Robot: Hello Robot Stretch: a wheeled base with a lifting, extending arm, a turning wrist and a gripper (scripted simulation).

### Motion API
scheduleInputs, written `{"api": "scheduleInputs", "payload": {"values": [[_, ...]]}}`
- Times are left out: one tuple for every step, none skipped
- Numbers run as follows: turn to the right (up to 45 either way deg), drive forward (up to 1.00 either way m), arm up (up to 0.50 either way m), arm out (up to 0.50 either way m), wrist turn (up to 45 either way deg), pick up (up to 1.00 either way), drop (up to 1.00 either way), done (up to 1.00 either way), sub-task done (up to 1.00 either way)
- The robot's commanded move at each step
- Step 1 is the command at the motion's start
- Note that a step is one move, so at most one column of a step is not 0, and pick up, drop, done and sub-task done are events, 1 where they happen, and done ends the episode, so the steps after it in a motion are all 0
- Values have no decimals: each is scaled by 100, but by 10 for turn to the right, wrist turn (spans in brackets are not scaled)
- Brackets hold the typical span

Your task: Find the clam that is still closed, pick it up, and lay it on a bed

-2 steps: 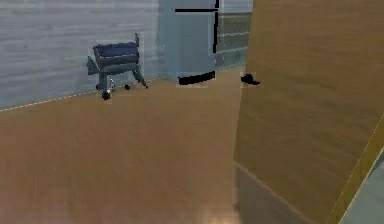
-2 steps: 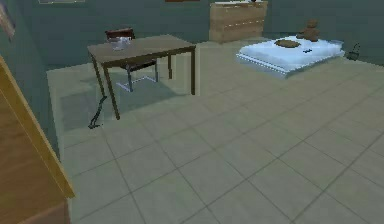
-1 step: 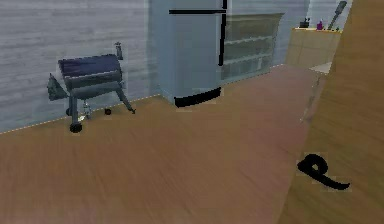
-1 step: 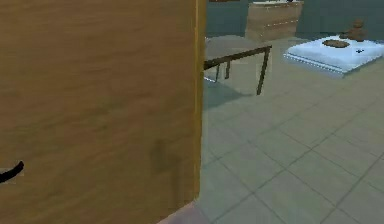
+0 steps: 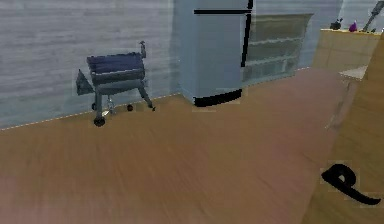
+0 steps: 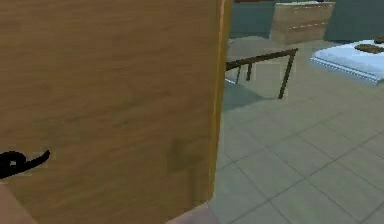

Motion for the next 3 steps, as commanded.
{"api": "scheduleInputs", "payload": {"values": [[0,55,0,0,0,0,0,0,0],[120,0,0,0,0,0,0,0,0],[0,35,0,0,0,0,0,0,0]]}}
